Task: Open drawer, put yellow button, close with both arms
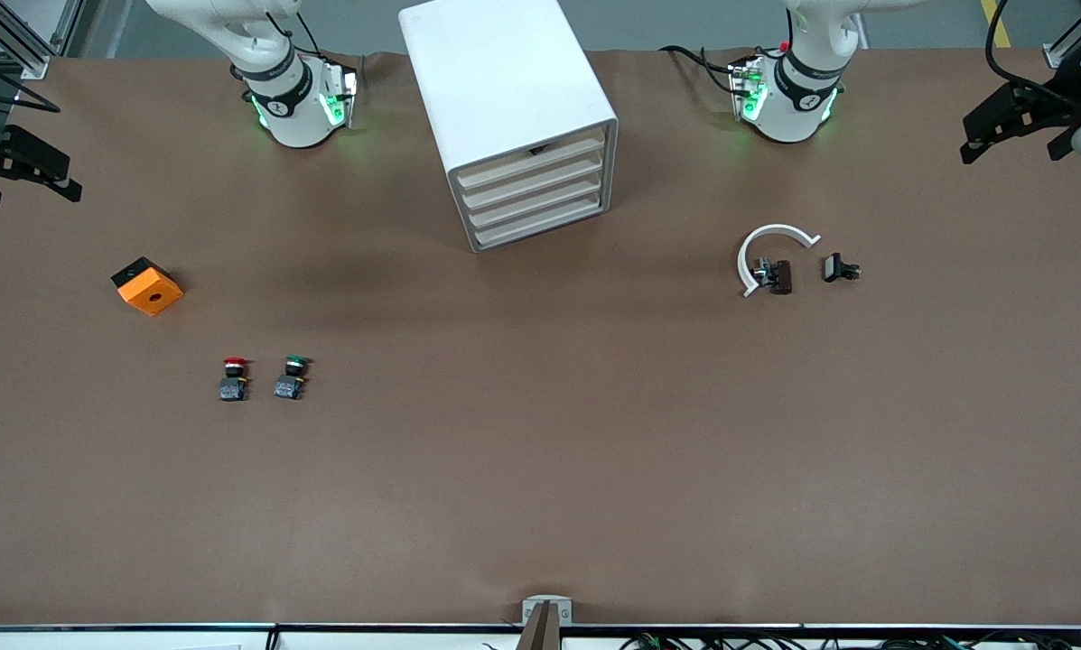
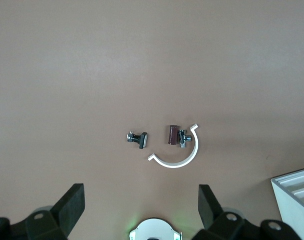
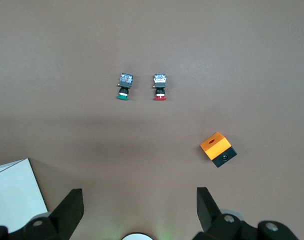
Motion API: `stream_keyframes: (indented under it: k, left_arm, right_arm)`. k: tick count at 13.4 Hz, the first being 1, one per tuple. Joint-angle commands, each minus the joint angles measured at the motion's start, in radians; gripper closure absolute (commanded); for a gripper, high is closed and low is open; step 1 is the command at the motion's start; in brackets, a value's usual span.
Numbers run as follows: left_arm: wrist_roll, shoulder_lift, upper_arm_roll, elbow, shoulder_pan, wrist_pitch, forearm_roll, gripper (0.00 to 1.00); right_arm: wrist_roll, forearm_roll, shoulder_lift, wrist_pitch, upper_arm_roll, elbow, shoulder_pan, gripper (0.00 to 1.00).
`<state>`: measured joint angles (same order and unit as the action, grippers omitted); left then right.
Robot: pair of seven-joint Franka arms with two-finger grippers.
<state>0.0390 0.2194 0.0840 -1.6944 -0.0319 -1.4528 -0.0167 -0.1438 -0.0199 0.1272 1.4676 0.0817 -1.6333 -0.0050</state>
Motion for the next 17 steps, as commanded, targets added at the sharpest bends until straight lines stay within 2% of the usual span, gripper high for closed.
stream_keyframes:
  k: [1, 4, 17]
  left_arm:
    - [-0.008, 0.018, -0.015, -0.022, 0.009, -0.031, 0.004, 0.0]
    - [-0.008, 0.009, -0.017, -0.027, 0.004, -0.041, 0.009, 0.0]
    - [0.002, -0.034, -0.015, -0.013, 0.006, -0.047, 0.009, 0.0]
  right_arm:
    - [0.004, -0.009, 0.012, -0.024, 0.003, 0.006, -0.004, 0.0]
    - [0.061, -0.008, 0.012, -0.036, 0.004, 0.006, -0.004, 0.0]
    - [0.05, -0.006, 0.014, -0.029, 0.004, 0.004, -0.004, 0.0]
